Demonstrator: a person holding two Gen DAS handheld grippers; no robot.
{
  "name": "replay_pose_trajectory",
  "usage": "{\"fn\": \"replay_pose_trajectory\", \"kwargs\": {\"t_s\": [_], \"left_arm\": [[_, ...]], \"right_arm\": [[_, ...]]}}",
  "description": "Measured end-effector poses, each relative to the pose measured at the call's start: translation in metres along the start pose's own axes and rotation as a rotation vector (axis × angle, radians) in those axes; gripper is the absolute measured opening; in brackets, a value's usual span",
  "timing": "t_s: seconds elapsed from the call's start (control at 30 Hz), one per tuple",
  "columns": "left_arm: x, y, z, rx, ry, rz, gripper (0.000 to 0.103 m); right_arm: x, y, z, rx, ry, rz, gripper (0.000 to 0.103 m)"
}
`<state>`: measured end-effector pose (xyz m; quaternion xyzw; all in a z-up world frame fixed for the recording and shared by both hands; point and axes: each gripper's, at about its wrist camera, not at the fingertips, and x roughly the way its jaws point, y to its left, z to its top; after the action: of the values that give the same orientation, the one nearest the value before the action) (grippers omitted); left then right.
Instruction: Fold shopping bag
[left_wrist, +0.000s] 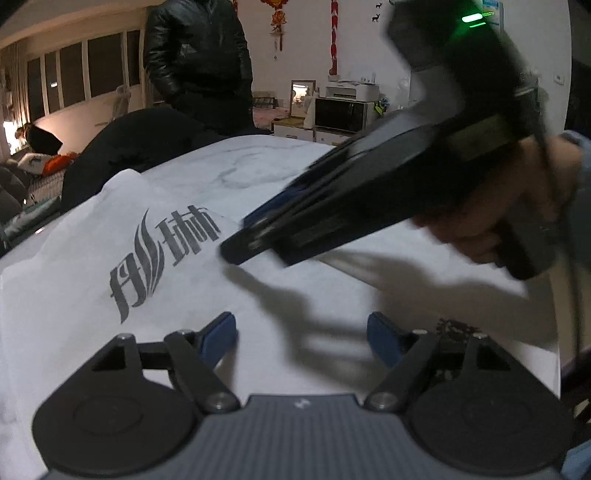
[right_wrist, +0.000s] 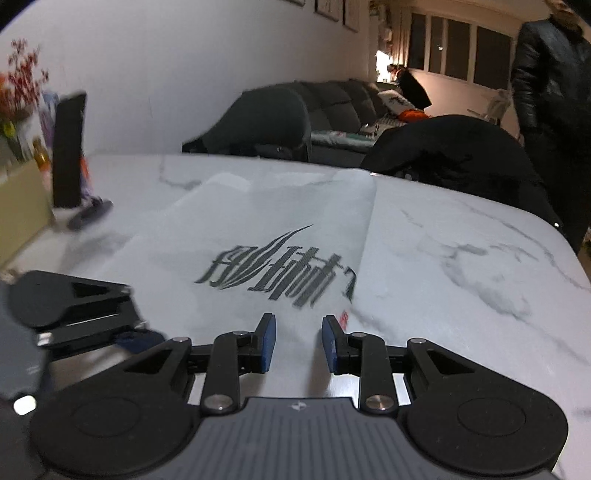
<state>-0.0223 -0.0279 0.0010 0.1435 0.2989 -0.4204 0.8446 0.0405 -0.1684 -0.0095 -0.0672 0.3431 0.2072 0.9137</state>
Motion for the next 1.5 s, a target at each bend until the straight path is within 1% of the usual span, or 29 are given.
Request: {"fn": "replay_pose_trajectory", "kwargs": {"t_s": [0.1, 0.2, 0.37, 0.53, 0.63, 0.7, 0.77, 0.83, 0.9, 0.97, 1.03, 1.07, 1.1, 1.13, 1.17, 1.2, 1.23, 1.27, 1.37, 1.43, 1.5], "left_arm": [[-0.001, -0.002, 0.000, 0.012, 0.005, 0.003, 0.082], [-0.002, 0.002, 0.000, -0.009, 0.007, 0.012, 0.083], [-0.003, 0.003, -0.002, -0.005, 0.012, 0.012, 0.086], [-0.003, 0.005, -0.002, -0.002, 0.013, 0.009, 0.088], [-0.002, 0.006, -0.002, -0.002, 0.013, 0.009, 0.088], [-0.002, 0.006, -0.002, -0.002, 0.013, 0.008, 0.088], [-0.003, 0.006, -0.003, -0.002, 0.013, 0.008, 0.088], [-0.002, 0.007, -0.003, -0.002, 0.013, 0.008, 0.088], [-0.002, 0.007, -0.002, -0.002, 0.013, 0.008, 0.088], [-0.001, 0.005, -0.002, -0.001, 0.013, 0.008, 0.088], [0.000, 0.005, -0.001, -0.001, 0.013, 0.009, 0.088], [0.000, 0.005, -0.001, -0.001, 0.013, 0.009, 0.088], [0.000, 0.005, -0.002, -0.001, 0.014, 0.009, 0.089], [0.000, 0.004, -0.003, 0.000, 0.014, 0.008, 0.090], [0.001, 0.004, -0.003, 0.001, 0.015, 0.006, 0.093], [0.001, 0.002, -0.004, 0.002, 0.017, 0.004, 0.097], [0.001, 0.001, -0.006, 0.003, 0.018, 0.002, 0.098], [0.001, 0.001, -0.007, 0.003, 0.019, 0.001, 0.098], [-0.001, 0.005, -0.009, -0.033, 0.008, 0.021, 0.097], [-0.006, 0.012, -0.010, -0.075, -0.002, 0.059, 0.096], [-0.016, 0.021, -0.012, -0.109, -0.014, 0.110, 0.096]], "right_arm": [[0.018, -0.001, 0.006, -0.018, 0.004, 0.002, 0.026], [0.026, -0.006, 0.014, -0.006, 0.003, 0.029, 0.026], [0.033, -0.010, 0.030, 0.002, -0.018, 0.040, 0.026], [0.060, -0.013, 0.044, -0.001, 0.010, 0.034, 0.026], [0.074, -0.022, 0.051, 0.030, 0.004, 0.044, 0.022], [0.081, -0.026, 0.057, 0.042, -0.002, 0.045, 0.021], [0.088, -0.030, 0.063, 0.043, -0.009, 0.034, 0.015], [0.096, -0.034, 0.070, 0.047, -0.013, 0.030, 0.015], [0.103, -0.039, 0.077, 0.064, -0.012, 0.034, 0.013], [0.111, -0.045, 0.083, 0.082, -0.014, 0.034, 0.006], [0.118, -0.050, 0.088, 0.107, -0.022, 0.043, 0.002], [0.121, -0.052, 0.089, 0.119, -0.028, 0.050, 0.002], [0.121, -0.054, 0.090, 0.132, -0.031, 0.059, 0.003], [0.119, -0.056, 0.090, 0.147, -0.031, 0.069, 0.006], [0.114, -0.058, 0.089, 0.166, -0.032, 0.078, 0.016], [0.108, -0.060, 0.087, 0.182, -0.040, 0.084, 0.023], [0.098, -0.062, 0.084, 0.190, -0.053, 0.084, 0.036], [0.090, -0.063, 0.081, 0.189, -0.066, 0.077, 0.043], [0.061, -0.068, 0.066, 0.189, -0.074, 0.054, 0.044], [0.043, -0.072, 0.055, 0.195, -0.065, 0.045, 0.044], [0.026, -0.073, 0.039, 0.215, -0.056, 0.054, 0.044]]}}
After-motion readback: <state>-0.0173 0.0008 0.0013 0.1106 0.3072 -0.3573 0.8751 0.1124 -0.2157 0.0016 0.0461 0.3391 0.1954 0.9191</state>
